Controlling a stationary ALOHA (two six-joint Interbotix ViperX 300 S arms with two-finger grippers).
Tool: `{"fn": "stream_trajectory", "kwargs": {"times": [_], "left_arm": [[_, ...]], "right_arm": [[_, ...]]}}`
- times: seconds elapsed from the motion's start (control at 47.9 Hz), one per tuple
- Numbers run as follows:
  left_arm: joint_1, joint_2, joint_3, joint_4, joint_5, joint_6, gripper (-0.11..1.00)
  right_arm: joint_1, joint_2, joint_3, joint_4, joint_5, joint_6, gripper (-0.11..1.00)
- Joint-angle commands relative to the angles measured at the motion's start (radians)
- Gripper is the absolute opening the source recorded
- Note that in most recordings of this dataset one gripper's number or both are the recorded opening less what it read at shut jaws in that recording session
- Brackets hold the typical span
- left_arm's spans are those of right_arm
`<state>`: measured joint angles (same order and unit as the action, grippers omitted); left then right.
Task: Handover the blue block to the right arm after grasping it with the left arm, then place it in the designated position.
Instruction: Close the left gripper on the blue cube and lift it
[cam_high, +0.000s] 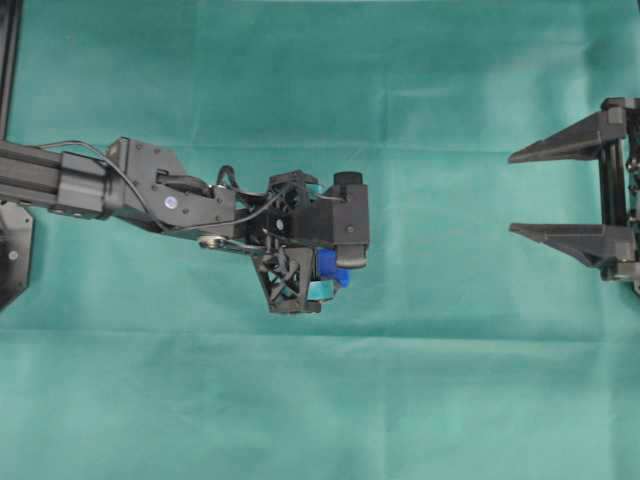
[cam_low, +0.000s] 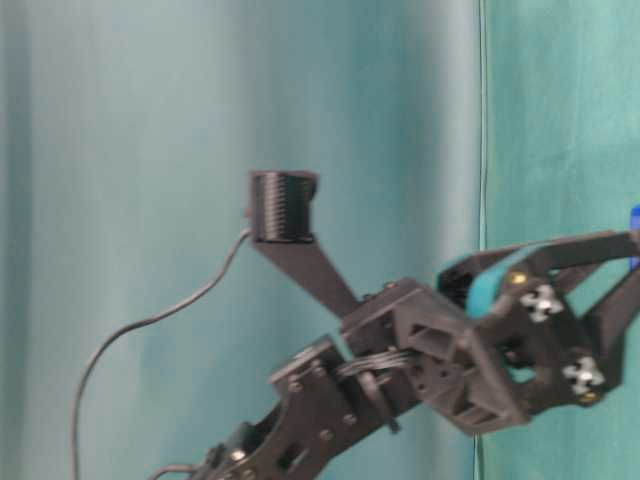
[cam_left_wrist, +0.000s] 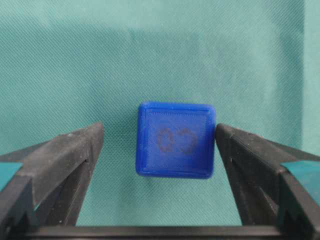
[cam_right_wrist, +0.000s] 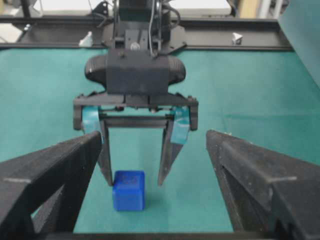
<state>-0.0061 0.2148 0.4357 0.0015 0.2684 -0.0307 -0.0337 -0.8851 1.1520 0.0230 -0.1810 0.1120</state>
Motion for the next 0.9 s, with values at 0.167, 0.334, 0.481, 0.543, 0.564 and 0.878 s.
{"fn": "stream_trajectory", "kwargs": {"times": [0.167, 0.334, 0.481, 0.543, 0.564, 0.878], "left_arm": [[-0.002, 0.035, -0.009, -0.002, -0.034, -0.008, 0.99], [-0.003, 0.041, -0.008, -0.002, -0.035, -0.008, 0.99], [-0.003, 0.040, -0.011, -0.002, -0.037, -0.008, 0.92], [-0.005, 0.041, -0.009, -0.002, -0.037, -0.003, 0.78], [-0.005, 0.040, -0.009, 0.000, -0.037, -0.002, 0.73], [-0.009, 0.038, -0.005, 0.000, -0.044, -0.003, 0.47]], "right_arm": [[-0.002, 0.006, -0.025, -0.003, -0.006, 0.000, 0.93], [-0.002, 0.008, -0.025, -0.003, -0.006, 0.000, 0.93], [-0.002, 0.008, -0.025, -0.002, -0.006, 0.000, 0.93], [-0.002, 0.008, -0.025, -0.003, -0.006, 0.000, 0.93], [-0.003, 0.008, -0.026, -0.003, -0.006, 0.000, 0.93], [-0.003, 0.008, -0.025, -0.003, -0.006, 0.000, 0.93]]}}
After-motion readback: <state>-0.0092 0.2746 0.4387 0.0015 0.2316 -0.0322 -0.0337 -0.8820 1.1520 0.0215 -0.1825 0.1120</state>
